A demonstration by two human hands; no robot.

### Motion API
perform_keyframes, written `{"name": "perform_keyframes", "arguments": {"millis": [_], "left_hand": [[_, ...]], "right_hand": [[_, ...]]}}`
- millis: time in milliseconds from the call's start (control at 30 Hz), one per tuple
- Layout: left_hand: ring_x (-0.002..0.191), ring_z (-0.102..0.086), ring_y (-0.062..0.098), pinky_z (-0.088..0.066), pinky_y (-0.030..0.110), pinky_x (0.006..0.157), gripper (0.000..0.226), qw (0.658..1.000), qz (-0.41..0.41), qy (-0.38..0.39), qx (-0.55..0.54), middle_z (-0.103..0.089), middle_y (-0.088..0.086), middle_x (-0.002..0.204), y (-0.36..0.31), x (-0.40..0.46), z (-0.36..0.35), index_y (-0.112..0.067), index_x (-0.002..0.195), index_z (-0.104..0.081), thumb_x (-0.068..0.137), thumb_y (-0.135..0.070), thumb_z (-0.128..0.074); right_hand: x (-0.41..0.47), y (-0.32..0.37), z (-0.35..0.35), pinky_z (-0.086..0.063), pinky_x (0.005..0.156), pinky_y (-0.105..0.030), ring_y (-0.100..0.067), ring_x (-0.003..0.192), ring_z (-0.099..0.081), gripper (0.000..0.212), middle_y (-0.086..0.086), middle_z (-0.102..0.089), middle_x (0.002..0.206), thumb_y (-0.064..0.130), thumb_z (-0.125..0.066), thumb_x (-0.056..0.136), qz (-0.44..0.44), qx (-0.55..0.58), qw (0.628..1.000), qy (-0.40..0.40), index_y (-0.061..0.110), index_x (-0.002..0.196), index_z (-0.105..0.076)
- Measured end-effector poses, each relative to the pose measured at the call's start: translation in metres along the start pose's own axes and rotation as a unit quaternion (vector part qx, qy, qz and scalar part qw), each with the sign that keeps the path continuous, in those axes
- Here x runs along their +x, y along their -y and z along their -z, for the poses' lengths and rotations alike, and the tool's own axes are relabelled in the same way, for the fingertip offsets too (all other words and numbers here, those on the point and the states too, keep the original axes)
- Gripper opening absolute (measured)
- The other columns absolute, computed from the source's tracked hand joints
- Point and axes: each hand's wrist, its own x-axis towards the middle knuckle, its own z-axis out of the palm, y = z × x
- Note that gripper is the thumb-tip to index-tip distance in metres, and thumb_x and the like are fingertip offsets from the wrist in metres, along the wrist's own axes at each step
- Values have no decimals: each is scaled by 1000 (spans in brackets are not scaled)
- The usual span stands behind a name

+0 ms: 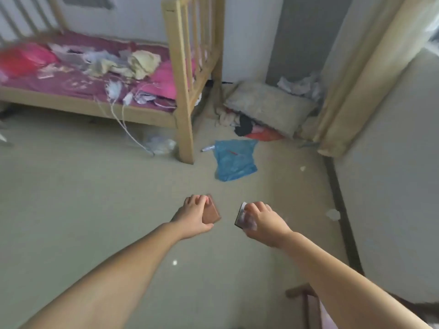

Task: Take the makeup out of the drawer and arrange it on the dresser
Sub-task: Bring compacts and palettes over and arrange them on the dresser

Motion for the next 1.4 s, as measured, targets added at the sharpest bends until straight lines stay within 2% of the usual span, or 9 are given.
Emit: {"name": "perform_keyframes", "arguments": {"millis": [333, 600, 733, 1067, 1267, 1400], "left_hand": [[116, -36, 21, -44, 36, 89, 60, 975, 209, -80, -16, -37, 1, 123, 258, -218, 82, -23, 118, -35, 72, -42, -67], [112, -38, 22, -44, 35, 83, 55, 923, 354, -142, -43, -40, 2, 119, 405, -338, 125, -20, 113, -37, 72, -39, -68], [110, -39, 22, -43, 33, 81, 55, 906, 387, -167, -44, -42, 3, 118, 468, -348, 144, -18, 114, -38, 72, -38, -68], [110, -42, 24, -44, 37, 88, 56, 861, 453, -227, -51, -44, 5, 118, 644, -293, 254, -16, 117, -41, 73, -36, -69], [108, -42, 21, -45, 36, 86, 50, 834, 482, -247, -101, -44, 3, 114, 736, -270, 296, -18, 110, -41, 71, -33, -68], [108, -41, 22, -44, 37, 88, 52, 822, 496, -260, -106, -44, 3, 114, 821, -260, 330, -18, 113, -41, 72, -34, -68]], "right_hand": [[69, 313, -83, -39, 98, -31, -24, 127, -39, 64, -2, -39, 139, 38, -58, 83, 228, -46, 970, 65, 24, 140, -32], [113, 524, -131, -43, 96, -35, -27, 120, -44, 51, -5, -46, 130, 34, -54, 83, 377, -79, 916, 110, 19, 130, -40], [160, 601, -149, -44, 95, -36, -27, 120, -43, 49, -5, -46, 129, 33, -50, 84, 419, -109, 893, 121, 20, 130, -39], [343, 787, -142, -44, 91, -34, -27, 117, -43, 53, -5, -45, 129, 34, -58, 84, 527, -149, 824, 146, 21, 132, -39], [434, 881, -149, -44, 91, -34, -27, 119, -42, 56, -6, -43, 133, 35, -60, 84, 552, -171, 799, 165, 21, 134, -38], [494, 955, -166, -43, 91, -34, -26, 117, -43, 55, -6, -43, 131, 35, -59, 84, 571, -172, 785, 166, 22, 133, -38]]}}
